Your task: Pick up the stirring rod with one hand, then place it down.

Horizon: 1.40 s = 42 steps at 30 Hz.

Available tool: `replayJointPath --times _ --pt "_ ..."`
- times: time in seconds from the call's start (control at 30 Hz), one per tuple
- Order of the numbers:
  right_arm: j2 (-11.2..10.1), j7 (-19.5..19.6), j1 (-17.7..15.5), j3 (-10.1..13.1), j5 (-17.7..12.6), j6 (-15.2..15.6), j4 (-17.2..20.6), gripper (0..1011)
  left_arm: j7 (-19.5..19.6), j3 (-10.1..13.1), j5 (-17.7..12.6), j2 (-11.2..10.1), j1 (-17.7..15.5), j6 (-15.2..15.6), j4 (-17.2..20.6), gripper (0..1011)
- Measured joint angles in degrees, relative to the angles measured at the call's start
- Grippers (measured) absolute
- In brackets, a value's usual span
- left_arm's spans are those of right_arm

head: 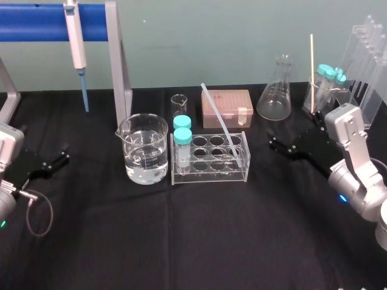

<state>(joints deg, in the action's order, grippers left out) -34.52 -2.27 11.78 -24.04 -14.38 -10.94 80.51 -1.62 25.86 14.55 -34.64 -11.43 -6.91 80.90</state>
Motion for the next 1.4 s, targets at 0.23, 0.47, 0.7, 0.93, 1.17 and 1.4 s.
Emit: replayJointPath --times 0.23,0.47,0.7,0.93,1.17,1.4 --pt "0.8 -3.6 2.3 0.2 0.6 -2.6 -1.4 1003 0.0 0.0 0.0 0.0 0.0 0.0 0.0 1000" --pt "2.7 -9.3 6.6 -0.2 0.3 -4.8 -5.3 1003 0.0 0.0 0.0 0.0 0.0 0.0 0.0 1000" --pt "4.8 -15.6 11.6 -0.8 -1.0 -6.3 -10.8 1003 0.0 0.0 0.0 0.0 0.0 0.0 0.0 1000" --pt "7.5 -23.2 17.1 -1.6 -2.3 -8.1 -17.7 1003 0.0 0.0 0.0 0.0 0.0 0.0 0.0 1000" --pt "10.0 -29.3 20.9 -2.2 -3.5 -8.9 -23.3 1003 0.0 0.0 0.0 0.0 0.0 0.0 0.0 1000" --pt "12.9 -34.8 24.7 -2.3 -5.1 -8.8 -29.8 1003 0.0 0.0 0.0 0.0 0.0 0.0 0.0 1000"
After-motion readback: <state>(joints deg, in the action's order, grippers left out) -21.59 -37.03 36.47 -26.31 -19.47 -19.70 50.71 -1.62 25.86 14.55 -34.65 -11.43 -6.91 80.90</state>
